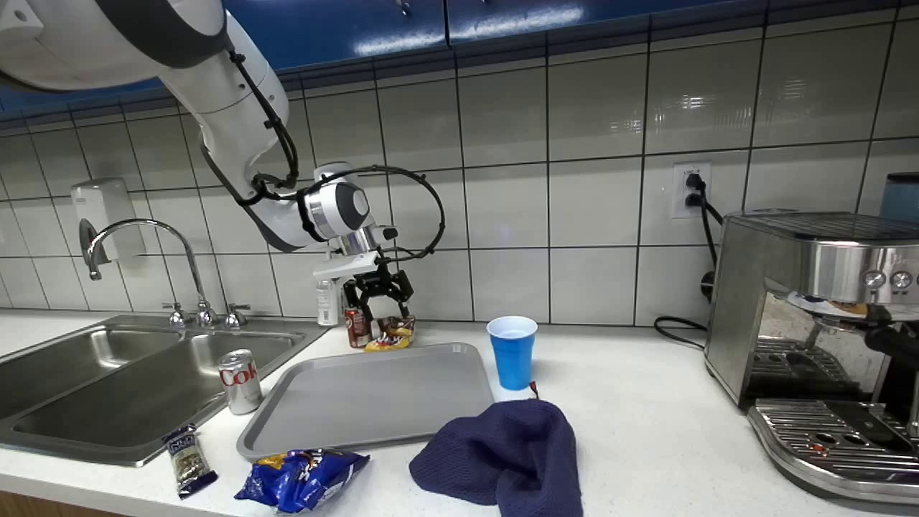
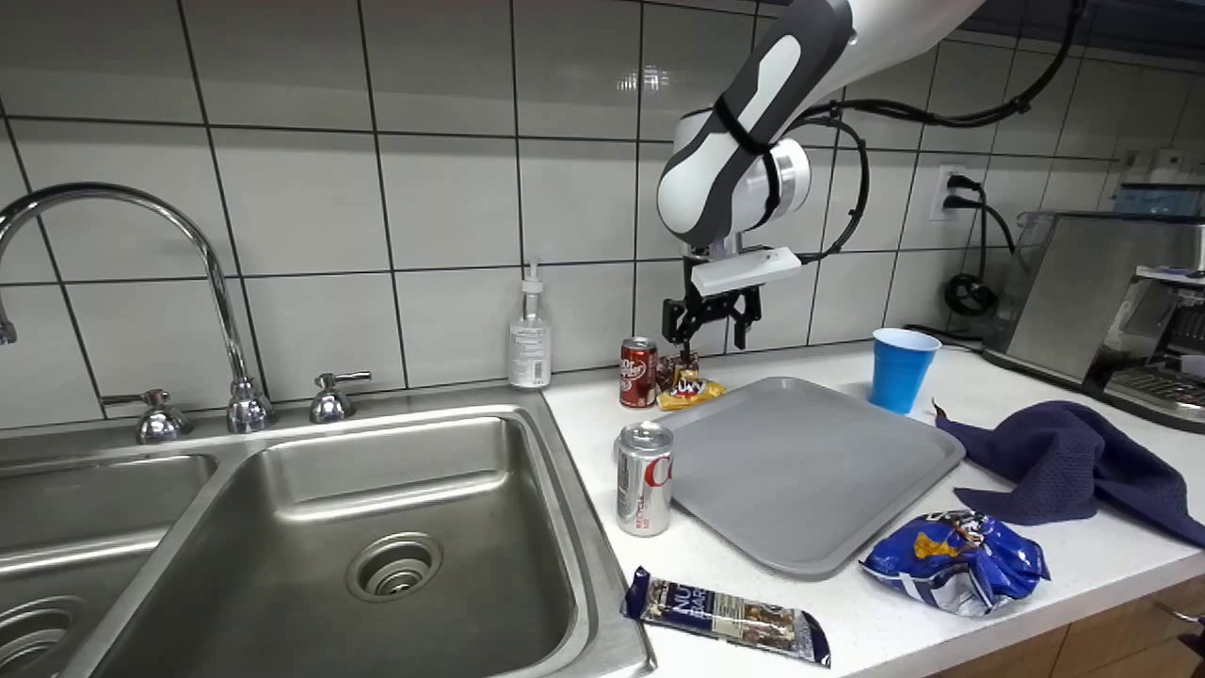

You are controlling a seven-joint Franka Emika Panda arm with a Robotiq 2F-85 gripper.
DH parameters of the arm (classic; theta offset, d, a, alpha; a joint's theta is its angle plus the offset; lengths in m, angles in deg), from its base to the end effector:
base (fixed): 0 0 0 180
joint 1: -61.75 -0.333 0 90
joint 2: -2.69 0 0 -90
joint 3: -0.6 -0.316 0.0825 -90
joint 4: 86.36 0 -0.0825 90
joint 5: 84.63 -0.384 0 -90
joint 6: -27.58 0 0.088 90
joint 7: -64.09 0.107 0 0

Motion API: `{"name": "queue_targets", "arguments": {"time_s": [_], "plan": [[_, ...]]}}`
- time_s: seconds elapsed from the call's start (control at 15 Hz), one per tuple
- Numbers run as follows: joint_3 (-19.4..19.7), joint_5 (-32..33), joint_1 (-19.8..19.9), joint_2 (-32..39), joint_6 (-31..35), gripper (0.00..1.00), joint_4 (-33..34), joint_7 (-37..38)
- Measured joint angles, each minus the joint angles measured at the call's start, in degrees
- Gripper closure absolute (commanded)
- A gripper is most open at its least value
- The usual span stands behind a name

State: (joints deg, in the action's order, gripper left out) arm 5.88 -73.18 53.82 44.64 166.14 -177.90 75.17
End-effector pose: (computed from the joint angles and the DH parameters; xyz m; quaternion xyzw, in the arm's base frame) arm 0.7043 0.0408 0.2115 0.9940 0.0117 0.0556 0.0934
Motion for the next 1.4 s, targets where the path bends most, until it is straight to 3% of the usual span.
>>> {"name": "queue_targets", "arguments": {"time_s": [0.53,1.4], "plan": [[1.5,0.0,1.4,-6.3,-0.3,0.0,-7.2,0.0],[5.3,0.0,5.4,-10.8,-0.3,0.0,-14.6,1.0]]}}
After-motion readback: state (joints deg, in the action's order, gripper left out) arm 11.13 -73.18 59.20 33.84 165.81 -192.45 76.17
